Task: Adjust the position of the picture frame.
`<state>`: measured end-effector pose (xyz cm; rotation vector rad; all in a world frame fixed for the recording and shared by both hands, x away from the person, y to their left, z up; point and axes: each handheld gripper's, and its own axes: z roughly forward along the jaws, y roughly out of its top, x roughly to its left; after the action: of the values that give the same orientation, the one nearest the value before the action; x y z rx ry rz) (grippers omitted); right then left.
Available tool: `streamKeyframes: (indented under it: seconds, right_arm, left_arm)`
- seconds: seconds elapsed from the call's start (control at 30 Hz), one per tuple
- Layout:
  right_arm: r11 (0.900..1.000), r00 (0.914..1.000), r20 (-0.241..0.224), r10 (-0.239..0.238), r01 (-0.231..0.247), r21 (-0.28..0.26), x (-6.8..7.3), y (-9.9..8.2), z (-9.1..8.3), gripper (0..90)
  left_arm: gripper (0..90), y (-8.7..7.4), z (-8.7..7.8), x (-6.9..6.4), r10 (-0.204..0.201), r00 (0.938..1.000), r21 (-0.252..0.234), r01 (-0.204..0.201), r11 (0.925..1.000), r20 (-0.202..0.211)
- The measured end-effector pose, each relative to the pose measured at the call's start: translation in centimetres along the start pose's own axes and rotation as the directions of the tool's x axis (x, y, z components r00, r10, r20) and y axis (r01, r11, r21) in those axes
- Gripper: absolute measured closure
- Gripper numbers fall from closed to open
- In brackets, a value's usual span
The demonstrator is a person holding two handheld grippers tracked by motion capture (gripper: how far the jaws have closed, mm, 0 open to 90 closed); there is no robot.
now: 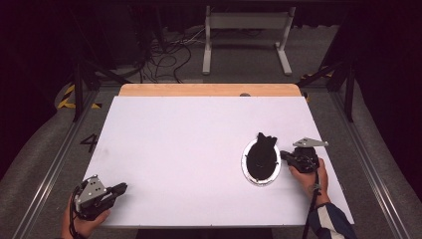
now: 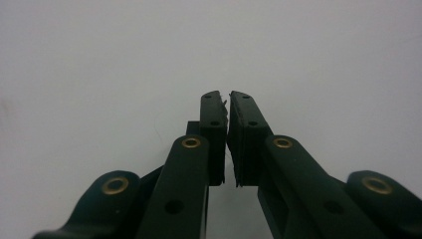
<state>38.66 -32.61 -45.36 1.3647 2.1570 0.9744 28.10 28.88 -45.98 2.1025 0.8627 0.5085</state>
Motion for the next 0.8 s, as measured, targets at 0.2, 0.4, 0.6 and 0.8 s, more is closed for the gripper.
streamKeyframes:
  seconds: [0.2, 0.4, 0.6, 0.8]
  right_arm:
    - [0.9999, 0.9977, -0.068, 0.009, -0.008, 0.013, 0.1, -0.5, -0.6, 90.0]
    - [0.9994, 0.9944, -0.101, -0.032, 0.033, 0.009, 0.7, -0.6, -0.6, 90.0]
    - [0.9972, 0.9875, -0.141, -0.070, 0.073, 0.017, 2.1, -0.5, -0.4, 90.0]
    - [0.9912, 0.9789, -0.161, -0.126, 0.131, 0.020, 3.9, -0.2, 0.0, 90.0]
  left_arm:
    - [84.3, 0.1, 0.2, 0.0, 0.001, 1.0000, 0.006, -0.001, 1.0000, 0.004]
    - [84.0, 0.7, 0.8, -0.7, 0.010, 0.9991, 0.003, -0.010, 0.9999, 0.040]
    - [83.8, 1.4, 1.7, -1.3, 0.029, 0.9979, 0.016, -0.030, 0.9994, 0.058]
    - [84.7, 2.3, 2.6, -1.1, 0.028, 0.9966, 0.011, -0.029, 0.9995, 0.078]
